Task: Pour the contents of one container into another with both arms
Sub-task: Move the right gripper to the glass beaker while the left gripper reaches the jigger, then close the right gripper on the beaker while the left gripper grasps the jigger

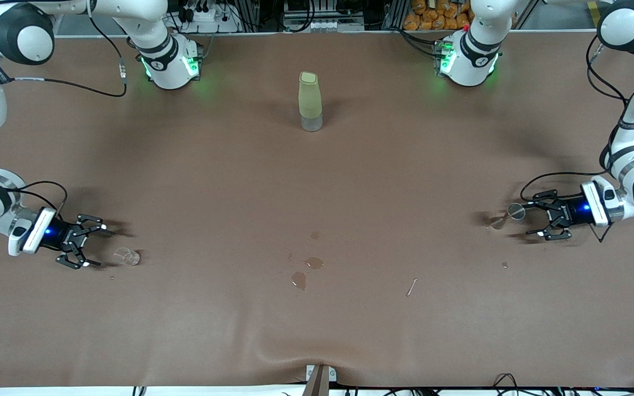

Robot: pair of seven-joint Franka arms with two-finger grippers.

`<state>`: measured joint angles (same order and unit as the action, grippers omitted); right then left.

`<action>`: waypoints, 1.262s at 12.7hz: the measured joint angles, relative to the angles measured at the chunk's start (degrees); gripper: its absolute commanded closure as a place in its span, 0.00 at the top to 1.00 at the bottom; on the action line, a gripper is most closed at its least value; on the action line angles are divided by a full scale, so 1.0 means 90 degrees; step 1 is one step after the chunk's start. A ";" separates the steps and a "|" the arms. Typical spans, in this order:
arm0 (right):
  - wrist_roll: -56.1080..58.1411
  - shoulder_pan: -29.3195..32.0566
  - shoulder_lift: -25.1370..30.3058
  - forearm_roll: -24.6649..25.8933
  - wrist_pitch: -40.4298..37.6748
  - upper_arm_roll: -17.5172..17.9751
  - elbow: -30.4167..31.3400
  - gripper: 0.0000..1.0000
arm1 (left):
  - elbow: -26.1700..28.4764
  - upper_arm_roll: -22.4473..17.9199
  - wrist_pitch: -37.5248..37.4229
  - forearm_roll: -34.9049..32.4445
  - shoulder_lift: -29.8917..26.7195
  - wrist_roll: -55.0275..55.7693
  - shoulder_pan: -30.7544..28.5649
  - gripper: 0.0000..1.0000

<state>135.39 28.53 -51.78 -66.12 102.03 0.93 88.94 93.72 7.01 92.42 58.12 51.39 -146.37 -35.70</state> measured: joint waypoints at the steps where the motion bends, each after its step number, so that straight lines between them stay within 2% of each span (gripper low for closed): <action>1: 0.0002 0.0000 -0.0045 -0.0009 0.0024 0.0000 -0.0001 1.00 | -0.0001 0.0021 -0.0001 0.0032 0.0075 -0.0109 0.0000 0.76; 7: 0.0024 -0.0088 -0.0237 -0.0285 0.0116 0.0027 -0.0005 1.00 | -0.0016 0.0118 -0.0198 0.0040 0.0172 -0.0480 0.0013 0.65; 16: 0.0287 -0.0436 -0.0374 -0.0961 0.0330 0.0044 -0.0011 1.00 | -0.0014 0.0166 -0.0297 0.0040 0.0180 -0.0666 0.0223 0.62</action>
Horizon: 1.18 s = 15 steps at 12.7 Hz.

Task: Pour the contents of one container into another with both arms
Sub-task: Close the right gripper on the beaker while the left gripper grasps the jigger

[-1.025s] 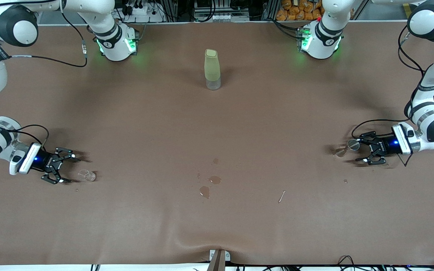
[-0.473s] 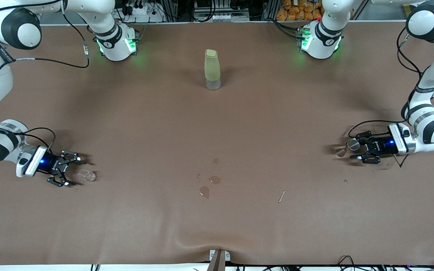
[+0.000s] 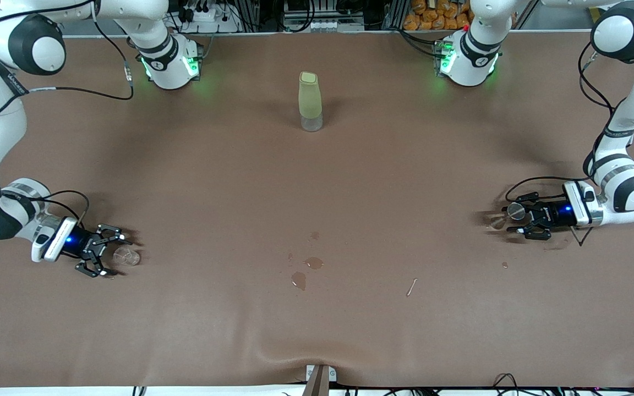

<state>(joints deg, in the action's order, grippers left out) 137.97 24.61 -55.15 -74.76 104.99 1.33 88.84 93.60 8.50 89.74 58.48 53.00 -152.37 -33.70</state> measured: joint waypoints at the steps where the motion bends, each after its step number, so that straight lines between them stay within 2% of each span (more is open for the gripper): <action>1: 0.0059 -0.0046 -0.0018 -0.0078 0.0000 0.0001 0.0000 1.00 | 0.0001 0.0000 0.0000 0.0000 0.0005 -0.0001 0.0012 0.62; 4: 0.0108 -0.0149 -0.0064 -0.0169 0.0004 0.0003 -0.0001 1.00 | 0.0001 0.0000 0.0000 0.0000 0.0103 -0.0162 0.0014 0.60; 7: 0.0239 -0.0163 -0.0143 -0.0181 0.0011 0.0003 0.0000 1.00 | 0.0000 -0.0003 0.0001 0.0004 0.0172 -0.0195 0.0010 0.54; 8: 0.0318 -0.0163 -0.0193 -0.0199 0.0011 0.0002 0.0000 0.84 | -0.0004 -0.0003 0.0001 0.0004 0.0171 -0.0196 0.0009 0.50; 10: 0.0489 -0.0162 -0.0250 -0.0304 0.0006 -0.0007 -0.0010 0.16 | -0.0007 -0.0006 0.0001 0.0005 0.0172 -0.0196 0.0000 0.37; 11: 0.0496 -0.0162 -0.0250 -0.0308 0.0006 -0.0012 -0.0029 0.00 | -0.0010 -0.0008 0.0001 0.0005 0.0172 -0.0197 -0.0007 0.35; 14: 0.0564 -0.0167 -0.0255 -0.0307 0.0004 -0.0006 -0.0047 0.00 | -0.0011 -0.0013 0.0001 0.0005 0.0186 -0.0197 -0.0011 0.20; 15: 0.0714 -0.0170 -0.0269 -0.0307 0.0004 -0.0005 -0.0047 0.00 | -0.0011 -0.0015 0.0001 0.0005 0.0205 -0.0197 -0.0011 0.11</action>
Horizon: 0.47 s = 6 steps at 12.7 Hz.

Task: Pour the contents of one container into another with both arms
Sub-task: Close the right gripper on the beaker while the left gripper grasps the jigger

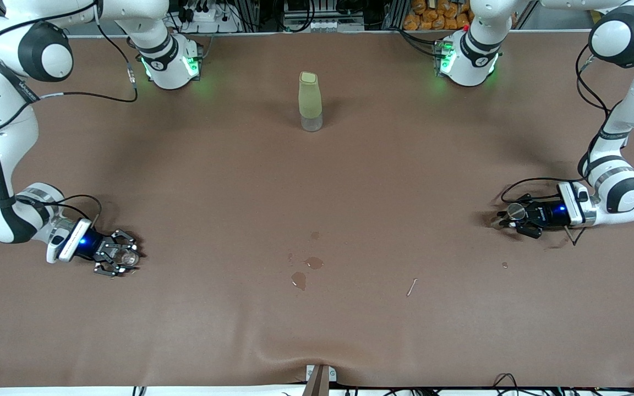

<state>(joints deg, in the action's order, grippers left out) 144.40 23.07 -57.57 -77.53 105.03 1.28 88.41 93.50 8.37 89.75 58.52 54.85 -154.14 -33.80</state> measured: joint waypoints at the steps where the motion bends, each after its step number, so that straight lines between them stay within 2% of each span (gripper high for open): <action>1: 0.0172 -0.0003 -0.0010 0.0000 -0.0001 0.0003 0.0000 0.00 | 0.0000 -0.0001 -0.0066 0.0005 0.0008 0.0000 -0.0007 0.00; 6: 0.0389 -0.0062 -0.0012 -0.0032 -0.0004 0.0065 -0.0021 0.00 | -0.0007 0.0005 -0.0066 0.0013 0.0013 0.0211 -0.0005 0.00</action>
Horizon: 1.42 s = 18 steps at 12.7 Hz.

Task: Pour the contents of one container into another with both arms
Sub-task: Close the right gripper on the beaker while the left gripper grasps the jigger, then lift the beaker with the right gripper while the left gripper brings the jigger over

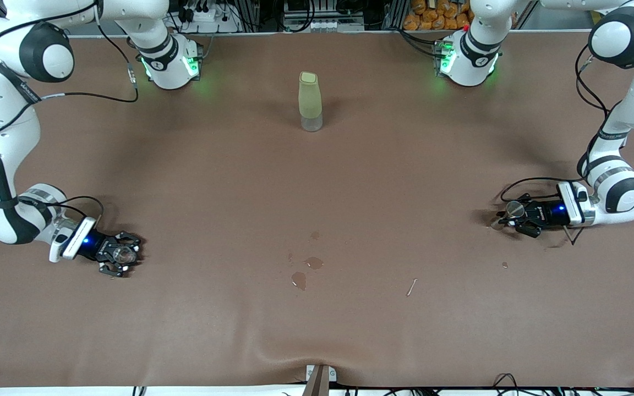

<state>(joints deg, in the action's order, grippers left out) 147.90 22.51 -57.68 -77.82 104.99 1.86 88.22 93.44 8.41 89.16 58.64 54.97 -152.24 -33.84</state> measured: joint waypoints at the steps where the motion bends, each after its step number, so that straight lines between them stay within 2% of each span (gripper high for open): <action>1: 0.0000 -0.0064 0.0000 -0.0120 -0.0010 0.0014 -0.0010 0.00 | -0.0014 0.0039 -0.0001 0.0000 0.0001 0.0145 0.0005 0.00; 4: 0.0000 -0.0470 0.0000 -0.0735 -0.0023 0.0028 -0.0021 0.00 | -0.0115 0.0382 0.0090 0.0181 -0.0013 0.0575 0.0271 0.00; 7: -0.0005 -0.0897 0.0008 -0.1275 -0.0028 0.0197 -0.0088 0.00 | -0.0336 0.0458 0.0444 0.0662 -0.0209 0.1025 0.1106 0.00; 10: -0.0241 -0.1103 0.0065 -0.1537 -0.0015 0.0610 -0.0165 0.00 | -0.0509 0.0480 0.1378 0.2131 -0.0384 0.1358 0.2316 0.00; 13: -0.0983 -0.1542 0.0288 -0.1690 0.0029 0.0676 -0.0289 0.00 | -0.0693 0.0487 0.2850 0.3763 -0.0391 0.1358 0.3673 0.00; 18: -0.2177 -0.2107 0.0801 -0.1702 0.0166 0.0692 -0.0440 0.00 | -0.1792 0.0369 0.5075 0.5715 -0.0263 0.1353 0.5500 0.00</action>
<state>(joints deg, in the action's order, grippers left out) 128.31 3.55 -50.46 -93.13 106.49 8.09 84.26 77.31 11.74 134.83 110.07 52.60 -140.06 15.66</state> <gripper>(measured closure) 0.885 0.784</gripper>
